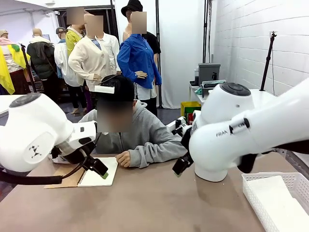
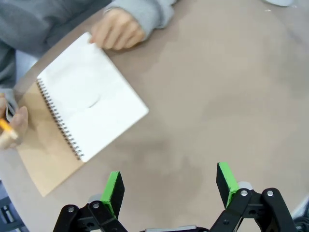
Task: Sort the paper based on its condition.
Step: If a person hands you a paper, place it in the Organizing basket , and if it's crumpled, put it in the Trash can.
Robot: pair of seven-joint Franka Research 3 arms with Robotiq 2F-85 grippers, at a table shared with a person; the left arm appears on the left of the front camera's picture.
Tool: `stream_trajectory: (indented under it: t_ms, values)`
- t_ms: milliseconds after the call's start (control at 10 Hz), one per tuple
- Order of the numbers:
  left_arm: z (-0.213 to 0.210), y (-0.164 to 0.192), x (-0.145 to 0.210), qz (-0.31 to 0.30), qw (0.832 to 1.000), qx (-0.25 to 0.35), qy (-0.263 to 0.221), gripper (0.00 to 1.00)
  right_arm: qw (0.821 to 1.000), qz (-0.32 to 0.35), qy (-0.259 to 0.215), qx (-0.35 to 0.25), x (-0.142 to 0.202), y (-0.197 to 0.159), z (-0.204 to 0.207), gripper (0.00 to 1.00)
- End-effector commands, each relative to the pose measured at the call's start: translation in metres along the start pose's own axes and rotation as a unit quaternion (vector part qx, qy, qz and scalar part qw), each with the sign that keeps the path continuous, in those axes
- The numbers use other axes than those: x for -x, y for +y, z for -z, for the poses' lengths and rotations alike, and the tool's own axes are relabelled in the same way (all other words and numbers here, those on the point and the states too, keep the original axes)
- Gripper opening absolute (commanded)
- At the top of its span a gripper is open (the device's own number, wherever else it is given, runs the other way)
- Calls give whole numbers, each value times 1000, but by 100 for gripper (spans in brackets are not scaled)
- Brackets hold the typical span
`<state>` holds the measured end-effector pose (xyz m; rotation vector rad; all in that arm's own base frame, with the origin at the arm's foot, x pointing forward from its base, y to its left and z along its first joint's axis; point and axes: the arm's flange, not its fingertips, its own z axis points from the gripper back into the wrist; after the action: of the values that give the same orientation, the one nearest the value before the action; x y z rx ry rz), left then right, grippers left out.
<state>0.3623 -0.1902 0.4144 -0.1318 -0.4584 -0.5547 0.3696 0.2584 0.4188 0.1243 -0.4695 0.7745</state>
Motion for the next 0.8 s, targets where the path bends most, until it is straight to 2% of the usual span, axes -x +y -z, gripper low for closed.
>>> stream_trajectory:
  t_ms: [0, 300, 500, 700]
  values:
    - [-46, -1, -3, 23, 997, 67, -14, 100, 999, -14, 2, -32, -16, -5, -13, 100]
    - [-105, -7, -7, 74, 988, 131, -16, 100, 997, -32, -5, -65, -42, -1, -39, 100]
    - [-139, 6, -5, 120, 984, 128, -21, 100, 994, -56, -18, -88, -56, 3, -65, 100]
    - [-159, 29, -5, 146, 986, 78, -14, 100, 994, -60, -20, -89, -65, 0, -87, 100]
